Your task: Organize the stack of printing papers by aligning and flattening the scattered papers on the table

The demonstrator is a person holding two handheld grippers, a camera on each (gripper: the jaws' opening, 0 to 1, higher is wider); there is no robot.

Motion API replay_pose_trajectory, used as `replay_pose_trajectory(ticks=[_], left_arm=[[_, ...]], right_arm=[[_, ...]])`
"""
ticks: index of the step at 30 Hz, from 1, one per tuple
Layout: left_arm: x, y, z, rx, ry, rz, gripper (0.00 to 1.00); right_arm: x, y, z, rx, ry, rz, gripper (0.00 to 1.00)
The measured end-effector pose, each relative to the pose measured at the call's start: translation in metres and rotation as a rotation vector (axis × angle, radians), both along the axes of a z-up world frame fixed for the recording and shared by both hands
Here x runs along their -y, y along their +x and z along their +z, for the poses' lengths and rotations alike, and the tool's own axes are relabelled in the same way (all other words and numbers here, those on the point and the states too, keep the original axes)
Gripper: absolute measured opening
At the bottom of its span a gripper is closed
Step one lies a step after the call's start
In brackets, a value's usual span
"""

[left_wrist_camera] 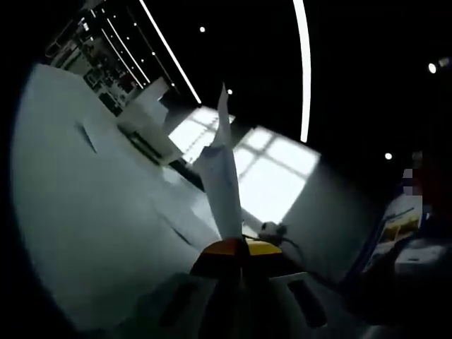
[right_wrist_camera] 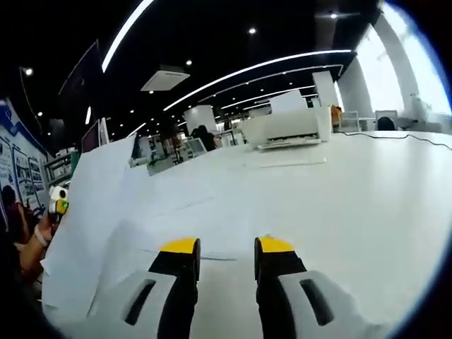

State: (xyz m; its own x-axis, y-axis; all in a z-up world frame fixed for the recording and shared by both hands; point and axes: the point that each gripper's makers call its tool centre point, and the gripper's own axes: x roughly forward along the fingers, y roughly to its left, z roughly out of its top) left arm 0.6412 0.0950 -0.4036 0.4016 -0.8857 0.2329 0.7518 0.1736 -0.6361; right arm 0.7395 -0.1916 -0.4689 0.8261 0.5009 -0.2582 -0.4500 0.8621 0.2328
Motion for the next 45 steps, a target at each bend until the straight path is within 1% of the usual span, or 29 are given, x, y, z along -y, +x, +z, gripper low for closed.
replay_pose_trajectory(ticks=[8, 12, 16, 17, 23, 31, 33, 35, 37, 39, 45], left_arm=[[-0.002, 0.002, 0.0, -0.001, -0.001, -0.001, 0.06], [-0.001, 0.001, 0.0, -0.001, -0.001, -0.001, 0.06], [-0.001, 0.0, 0.0, 0.0, 0.0, -0.001, 0.06], [-0.002, 0.001, 0.0, -0.002, 0.0, 0.0, 0.06], [-0.001, 0.0, 0.0, -0.003, -0.001, -0.001, 0.06], [-0.002, 0.001, -0.001, -0.007, -0.003, -0.002, 0.06], [-0.002, 0.001, -0.001, -0.008, -0.003, -0.002, 0.06], [-0.001, 0.0, -0.001, -0.004, -0.001, 0.0, 0.06], [-0.001, 0.001, -0.001, -0.006, -0.001, 0.0, 0.06], [-0.001, 0.001, -0.001, -0.004, -0.001, 0.0, 0.06], [-0.001, 0.0, -0.001, -0.002, 0.001, 0.0, 0.06]], right_arm=[[-0.001, 0.007, -0.004, -0.013, -0.023, 0.002, 0.27], [-0.004, 0.009, -0.008, -0.022, -0.048, 0.0, 0.27], [-0.006, 0.011, -0.009, -0.017, -0.07, -0.009, 0.27], [-0.007, 0.012, -0.011, -0.018, -0.087, -0.009, 0.27], [-0.011, 0.016, -0.013, 0.002, -0.147, -0.011, 0.28], [-0.008, 0.021, -0.014, 0.008, -0.16, -0.012, 0.28], [-0.008, 0.023, -0.015, 0.016, -0.179, -0.012, 0.27], [-0.008, 0.023, -0.016, 0.035, -0.226, -0.01, 0.26], [-0.007, 0.024, -0.016, 0.032, -0.218, -0.013, 0.25], [-0.008, 0.024, -0.016, 0.029, -0.214, -0.015, 0.22], [-0.008, 0.025, -0.016, 0.031, -0.221, -0.031, 0.22]])
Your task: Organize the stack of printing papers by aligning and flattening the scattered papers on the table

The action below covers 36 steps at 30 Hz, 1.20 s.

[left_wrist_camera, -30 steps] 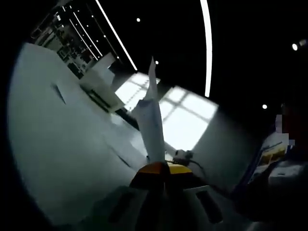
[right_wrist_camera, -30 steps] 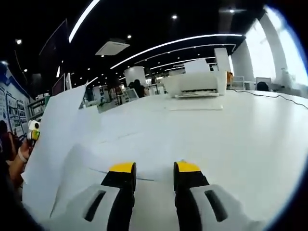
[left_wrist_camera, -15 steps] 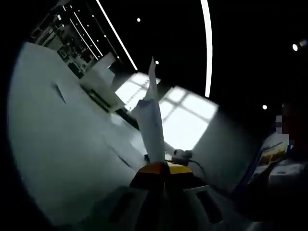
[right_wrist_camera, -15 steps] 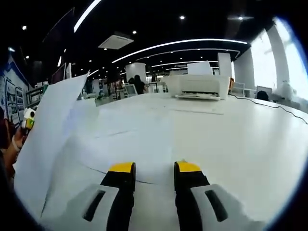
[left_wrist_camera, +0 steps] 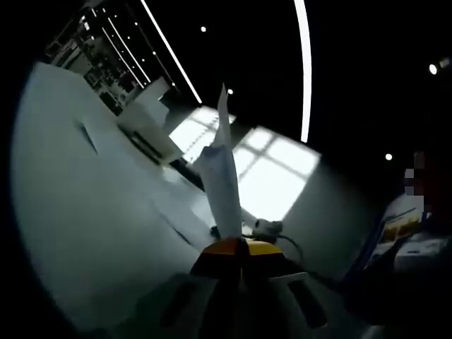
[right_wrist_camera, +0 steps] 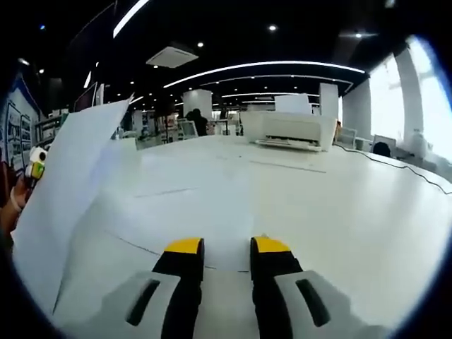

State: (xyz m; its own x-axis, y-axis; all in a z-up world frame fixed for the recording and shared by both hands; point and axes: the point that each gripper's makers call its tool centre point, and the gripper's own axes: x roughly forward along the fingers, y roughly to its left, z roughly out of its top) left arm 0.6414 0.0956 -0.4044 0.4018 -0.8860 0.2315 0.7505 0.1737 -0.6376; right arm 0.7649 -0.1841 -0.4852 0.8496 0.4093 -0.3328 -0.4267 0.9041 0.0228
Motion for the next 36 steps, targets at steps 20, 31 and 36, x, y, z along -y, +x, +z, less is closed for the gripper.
replay_pose_trajectory(ticks=[20, 31, 36], left_arm=[[-0.0012, 0.0016, -0.0003, 0.004, 0.002, 0.0, 0.06], [0.0014, -0.0015, 0.0002, 0.005, 0.003, 0.001, 0.06], [0.0008, -0.0007, -0.0002, 0.003, 0.003, 0.001, 0.06]], right_arm=[[-0.0017, -0.004, 0.0001, 0.001, 0.016, -0.015, 0.13], [-0.0035, -0.0052, -0.0006, 0.0, 0.03, -0.016, 0.04], [-0.0015, -0.0041, -0.0004, 0.0, 0.036, -0.02, 0.0]])
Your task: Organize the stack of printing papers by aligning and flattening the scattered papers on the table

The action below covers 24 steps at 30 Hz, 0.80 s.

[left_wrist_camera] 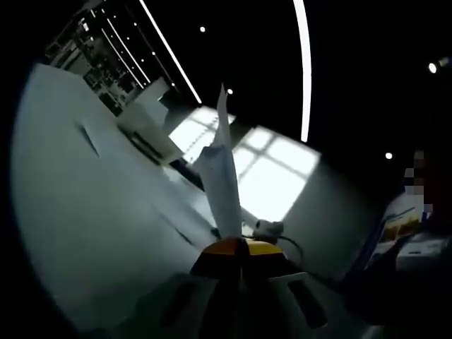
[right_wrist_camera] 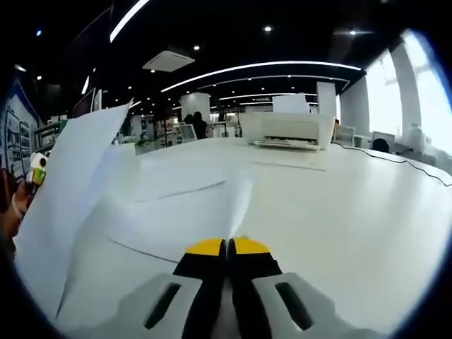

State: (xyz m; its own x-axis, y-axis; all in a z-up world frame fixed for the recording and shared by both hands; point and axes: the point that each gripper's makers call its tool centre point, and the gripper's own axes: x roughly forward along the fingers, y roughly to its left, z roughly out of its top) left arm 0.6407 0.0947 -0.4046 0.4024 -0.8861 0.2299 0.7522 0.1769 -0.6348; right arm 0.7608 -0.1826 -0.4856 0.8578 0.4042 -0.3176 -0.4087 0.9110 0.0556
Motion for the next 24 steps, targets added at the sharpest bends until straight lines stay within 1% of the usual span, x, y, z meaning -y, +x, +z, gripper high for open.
replay_pose_trajectory(ticks=[8, 13, 16, 24], left_arm=[[0.0, 0.0, 0.0, -0.001, 0.0, 0.0, 0.06], [-0.001, 0.0, 0.0, 0.0, -0.001, 0.0, 0.06], [-0.001, 0.001, 0.0, -0.001, -0.001, -0.001, 0.06], [-0.001, 0.001, 0.0, -0.002, -0.002, -0.002, 0.06]], right_arm=[[0.002, -0.003, 0.001, 0.012, -0.015, -0.006, 0.0], [0.004, -0.002, 0.003, 0.011, -0.007, -0.017, 0.0], [0.008, -0.004, 0.006, 0.023, -0.017, -0.026, 0.0], [0.013, -0.006, 0.011, 0.036, 0.0, -0.053, 0.0]])
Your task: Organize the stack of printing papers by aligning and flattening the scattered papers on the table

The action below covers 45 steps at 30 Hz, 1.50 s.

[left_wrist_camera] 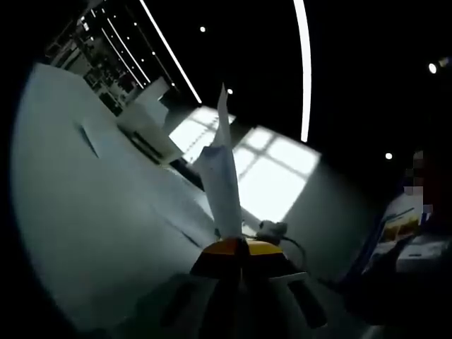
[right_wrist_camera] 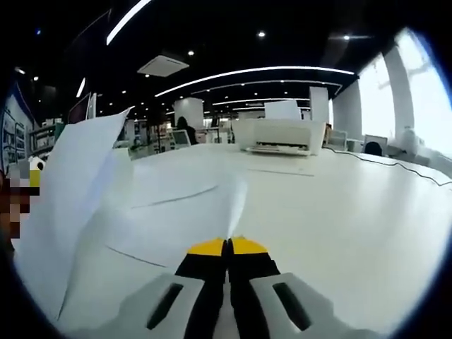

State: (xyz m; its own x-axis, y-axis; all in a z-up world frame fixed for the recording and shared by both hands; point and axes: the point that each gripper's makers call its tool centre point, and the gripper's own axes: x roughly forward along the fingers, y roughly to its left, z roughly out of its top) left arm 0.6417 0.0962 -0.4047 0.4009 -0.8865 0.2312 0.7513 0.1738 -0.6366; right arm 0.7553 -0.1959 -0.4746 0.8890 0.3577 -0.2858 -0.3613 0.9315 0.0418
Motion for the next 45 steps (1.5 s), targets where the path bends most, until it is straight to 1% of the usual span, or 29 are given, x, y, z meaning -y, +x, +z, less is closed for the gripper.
replay_pose_trajectory(ticks=[2, 7, 9, 15, 24, 34, 39, 42, 45], left_arm=[[0.0, 0.0, 0.0, 0.0, 0.0, 0.0, 0.06], [-0.001, 0.001, 0.0, 0.001, 0.002, 0.001, 0.06], [-0.001, 0.001, 0.0, 0.001, 0.002, 0.002, 0.06], [0.001, -0.001, 0.0, 0.003, 0.002, 0.001, 0.06], [0.0, 0.0, 0.0, 0.004, 0.003, 0.001, 0.06], [0.002, -0.003, 0.0, 0.005, 0.003, 0.001, 0.06], [0.001, -0.002, 0.0, 0.004, 0.003, 0.001, 0.06], [0.001, -0.002, 0.0, 0.003, 0.003, 0.001, 0.06], [0.001, -0.001, 0.0, 0.003, 0.003, 0.002, 0.06]], right_arm=[[0.001, 0.0, 0.001, 0.005, -0.002, -0.005, 0.0], [0.009, -0.001, 0.008, 0.029, 0.021, -0.026, 0.0], [0.014, -0.005, 0.012, 0.038, 0.028, -0.037, 0.0], [0.029, -0.016, 0.014, 0.047, 0.043, -0.068, 0.0], [0.039, -0.025, 0.02, 0.068, 0.054, -0.096, 0.0], [0.065, -0.043, 0.028, 0.099, 0.084, -0.157, 0.0], [0.075, -0.053, 0.038, 0.12, 0.103, -0.179, 0.0], [0.08, -0.057, 0.047, 0.138, 0.104, -0.183, 0.0], [0.081, -0.063, 0.057, 0.163, 0.123, -0.186, 0.0]])
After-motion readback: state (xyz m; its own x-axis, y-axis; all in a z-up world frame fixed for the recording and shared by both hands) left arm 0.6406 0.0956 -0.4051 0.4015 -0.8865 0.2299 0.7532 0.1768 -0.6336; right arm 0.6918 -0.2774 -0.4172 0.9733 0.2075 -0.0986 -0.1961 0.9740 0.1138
